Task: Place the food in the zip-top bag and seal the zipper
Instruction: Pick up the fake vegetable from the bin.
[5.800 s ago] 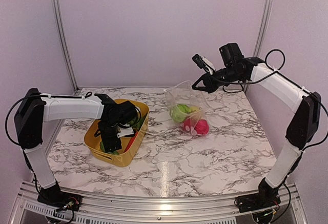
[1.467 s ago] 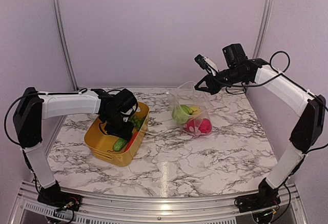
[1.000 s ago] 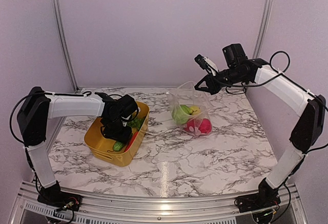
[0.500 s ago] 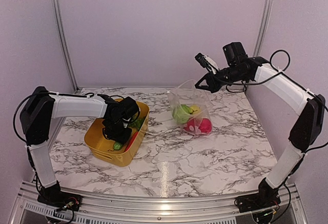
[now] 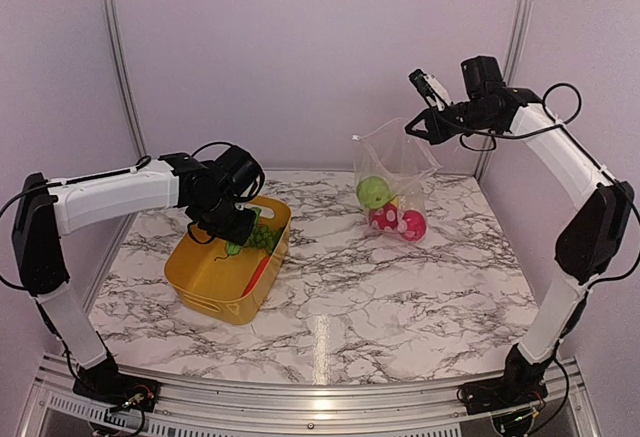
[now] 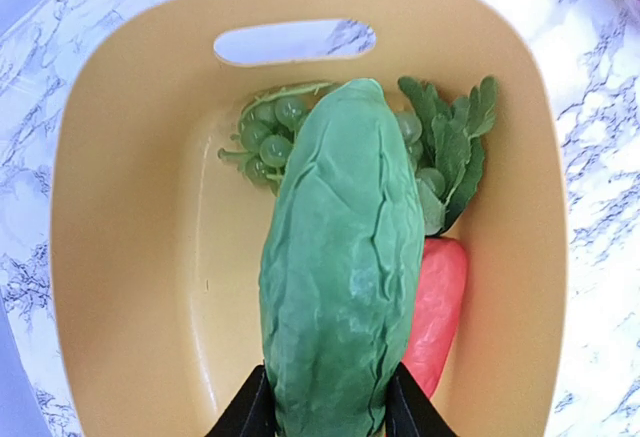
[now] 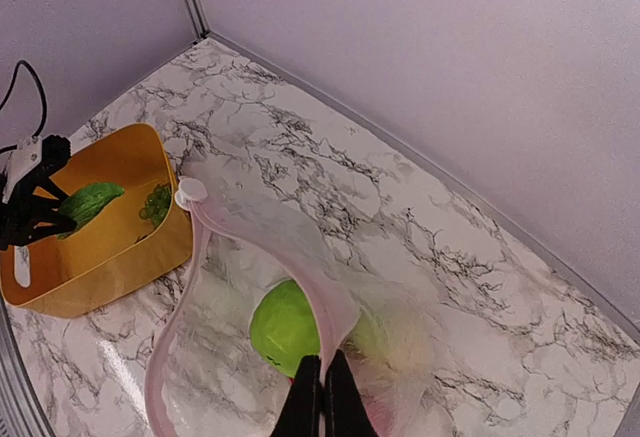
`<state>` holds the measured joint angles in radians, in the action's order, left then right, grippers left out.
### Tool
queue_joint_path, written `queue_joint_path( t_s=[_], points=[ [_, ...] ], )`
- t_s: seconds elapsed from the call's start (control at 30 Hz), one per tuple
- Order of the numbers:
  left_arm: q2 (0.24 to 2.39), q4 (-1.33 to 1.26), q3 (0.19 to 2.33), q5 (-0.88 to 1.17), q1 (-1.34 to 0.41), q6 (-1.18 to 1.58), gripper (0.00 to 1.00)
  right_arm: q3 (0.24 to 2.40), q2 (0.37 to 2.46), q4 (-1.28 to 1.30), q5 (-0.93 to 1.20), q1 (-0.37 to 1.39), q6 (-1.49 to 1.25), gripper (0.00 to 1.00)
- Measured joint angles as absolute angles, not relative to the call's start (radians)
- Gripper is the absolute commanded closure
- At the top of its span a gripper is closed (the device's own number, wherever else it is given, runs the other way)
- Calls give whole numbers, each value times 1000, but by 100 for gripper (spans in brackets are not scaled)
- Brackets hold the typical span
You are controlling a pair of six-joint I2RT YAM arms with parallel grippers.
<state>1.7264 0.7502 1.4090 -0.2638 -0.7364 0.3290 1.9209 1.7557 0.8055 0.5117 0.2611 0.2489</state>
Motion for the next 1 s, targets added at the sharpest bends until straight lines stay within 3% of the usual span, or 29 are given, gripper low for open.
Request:
queue_joint_path(
  t_s=[0.43,1.0],
  points=[
    [1537,432,1348,-219,-814,340,86,1842,1802,809,570,341,231,100],
    [1695,123,1359,20,-998,417,90,1842,1844,809,617,439,229,100]
  ],
)
